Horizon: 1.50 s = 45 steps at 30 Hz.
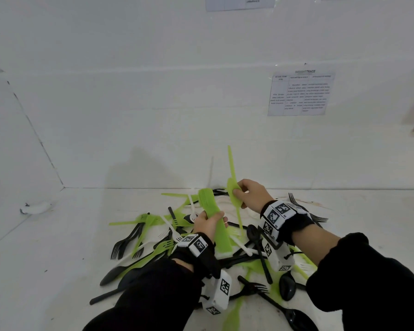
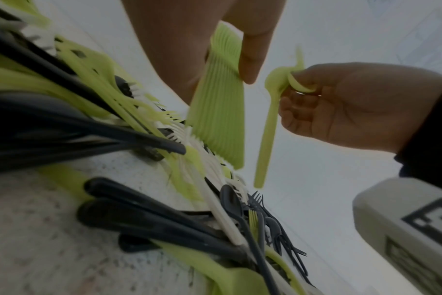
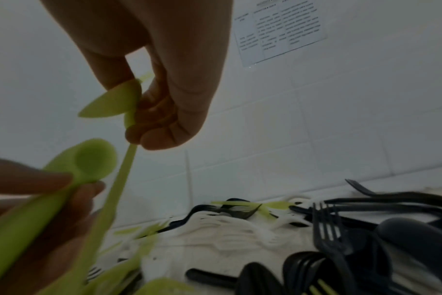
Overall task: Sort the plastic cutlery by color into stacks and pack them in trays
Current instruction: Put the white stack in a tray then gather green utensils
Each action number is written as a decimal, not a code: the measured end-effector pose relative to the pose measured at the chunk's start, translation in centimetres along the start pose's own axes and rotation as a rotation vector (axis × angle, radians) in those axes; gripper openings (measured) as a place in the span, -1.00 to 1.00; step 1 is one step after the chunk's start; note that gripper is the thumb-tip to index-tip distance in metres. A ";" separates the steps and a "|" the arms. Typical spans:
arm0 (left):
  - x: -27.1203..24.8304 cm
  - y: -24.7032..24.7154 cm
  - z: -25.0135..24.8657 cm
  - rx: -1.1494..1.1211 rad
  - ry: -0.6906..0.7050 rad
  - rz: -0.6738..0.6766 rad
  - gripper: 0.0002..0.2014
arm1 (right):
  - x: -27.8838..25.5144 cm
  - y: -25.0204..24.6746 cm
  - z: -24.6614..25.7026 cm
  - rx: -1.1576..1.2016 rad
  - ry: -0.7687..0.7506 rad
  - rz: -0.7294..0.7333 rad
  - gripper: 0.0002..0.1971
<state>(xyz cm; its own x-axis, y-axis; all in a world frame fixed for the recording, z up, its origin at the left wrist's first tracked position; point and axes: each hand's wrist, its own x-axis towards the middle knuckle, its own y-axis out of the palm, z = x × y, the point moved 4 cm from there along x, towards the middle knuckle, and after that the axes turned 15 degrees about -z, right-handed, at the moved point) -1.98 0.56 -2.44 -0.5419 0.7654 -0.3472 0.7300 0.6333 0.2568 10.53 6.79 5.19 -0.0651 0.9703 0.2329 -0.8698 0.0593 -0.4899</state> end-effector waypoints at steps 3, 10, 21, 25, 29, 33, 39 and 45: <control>-0.6 0.5 -0.2 0.031 0.020 0.041 -0.92 | -1.0 1.0 0.3 -0.021 0.064 0.032 -0.92; -2.7 0.1 -0.4 0.009 0.009 0.166 -0.81 | -2.1 2.4 -0.1 -0.082 0.132 0.090 -0.80; -2.7 -1.3 -0.1 0.024 -0.010 0.133 -0.85 | -1.8 -0.4 -0.8 0.119 0.089 -0.044 -0.73; -2.3 -1.9 -0.2 0.023 0.006 0.089 -0.86 | -1.4 -2.6 -2.1 0.408 0.131 -0.223 -0.71; -1.8 -2.4 0.0 0.021 0.004 0.022 -0.91 | -0.9 -3.5 -2.6 0.393 0.159 -0.227 -0.56; -2.3 -2.1 -0.3 0.050 -0.011 0.080 -0.93 | -1.6 -2.5 -1.0 0.039 -0.071 0.010 -0.64; -4.1 -0.8 0.2 0.129 -0.044 0.268 -0.91 | -2.9 1.2 -1.1 0.053 -0.032 0.084 -0.78; -3.8 -1.6 -0.2 0.118 -0.004 0.260 -0.87 | -2.9 3.4 -1.9 0.137 0.125 0.066 -0.83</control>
<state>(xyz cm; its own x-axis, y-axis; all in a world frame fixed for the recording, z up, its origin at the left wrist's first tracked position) -1.17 -3.33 -1.40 -0.3283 0.9000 -0.2868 0.8878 0.3977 0.2315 8.68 4.65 1.24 -0.0702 0.9931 0.0939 -0.9247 -0.0295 -0.3796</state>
